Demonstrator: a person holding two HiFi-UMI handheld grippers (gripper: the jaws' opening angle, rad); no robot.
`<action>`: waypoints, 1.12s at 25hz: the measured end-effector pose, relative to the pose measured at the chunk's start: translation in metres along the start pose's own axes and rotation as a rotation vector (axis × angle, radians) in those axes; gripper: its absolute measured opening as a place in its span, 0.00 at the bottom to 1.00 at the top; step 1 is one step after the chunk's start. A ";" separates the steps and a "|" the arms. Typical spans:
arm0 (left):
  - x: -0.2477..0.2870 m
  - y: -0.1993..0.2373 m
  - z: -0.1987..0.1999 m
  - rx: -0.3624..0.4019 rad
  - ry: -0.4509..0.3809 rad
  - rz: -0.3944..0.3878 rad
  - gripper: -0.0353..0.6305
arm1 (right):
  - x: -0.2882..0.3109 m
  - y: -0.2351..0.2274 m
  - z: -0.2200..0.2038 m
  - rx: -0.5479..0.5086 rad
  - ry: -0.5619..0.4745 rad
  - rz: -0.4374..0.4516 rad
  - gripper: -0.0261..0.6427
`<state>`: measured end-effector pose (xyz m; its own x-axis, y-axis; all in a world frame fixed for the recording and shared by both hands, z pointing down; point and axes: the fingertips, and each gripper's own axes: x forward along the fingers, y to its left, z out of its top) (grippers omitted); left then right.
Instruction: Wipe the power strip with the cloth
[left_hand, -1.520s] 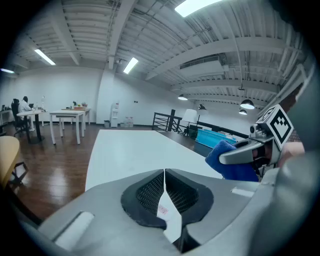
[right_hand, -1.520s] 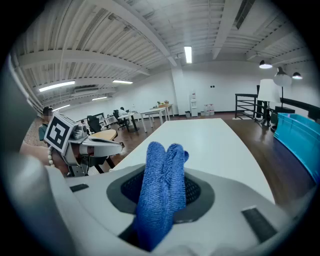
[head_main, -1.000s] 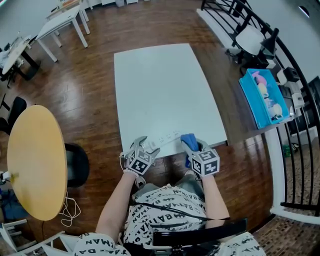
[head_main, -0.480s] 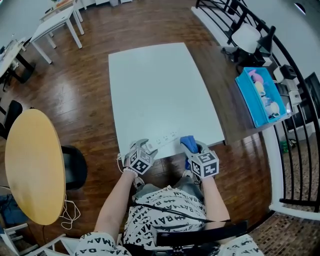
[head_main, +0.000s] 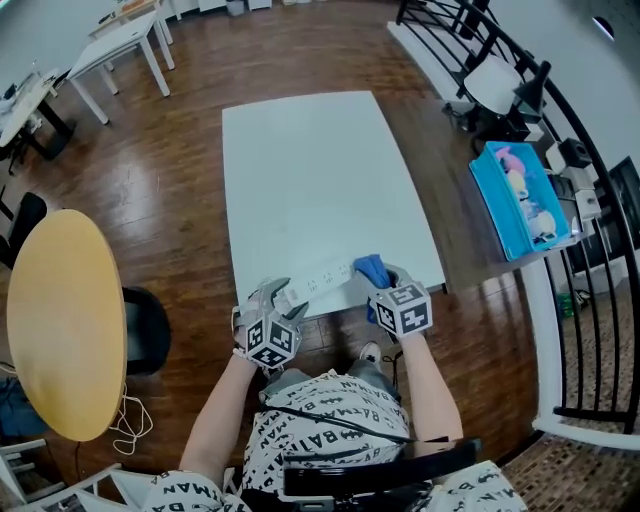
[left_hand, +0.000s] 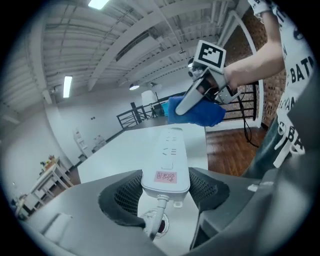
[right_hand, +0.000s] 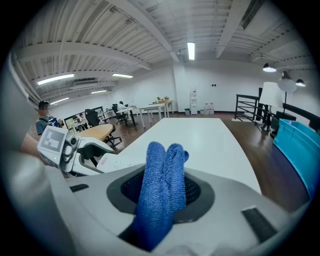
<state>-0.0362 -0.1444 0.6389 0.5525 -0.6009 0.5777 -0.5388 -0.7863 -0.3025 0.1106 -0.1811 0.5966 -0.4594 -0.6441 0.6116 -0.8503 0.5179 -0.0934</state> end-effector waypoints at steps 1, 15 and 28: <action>-0.006 0.000 0.006 0.016 -0.004 0.013 0.49 | 0.000 -0.001 0.005 -0.008 -0.009 0.001 0.24; -0.033 -0.013 0.058 0.214 -0.020 0.101 0.49 | -0.015 0.089 0.031 -0.188 -0.031 0.186 0.24; -0.035 -0.023 0.073 0.252 -0.046 0.116 0.49 | -0.032 0.178 0.035 -0.367 0.023 0.434 0.24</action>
<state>0.0035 -0.1159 0.5701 0.5280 -0.6901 0.4950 -0.4281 -0.7197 -0.5467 -0.0353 -0.0877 0.5328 -0.7379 -0.3181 0.5953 -0.4379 0.8968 -0.0635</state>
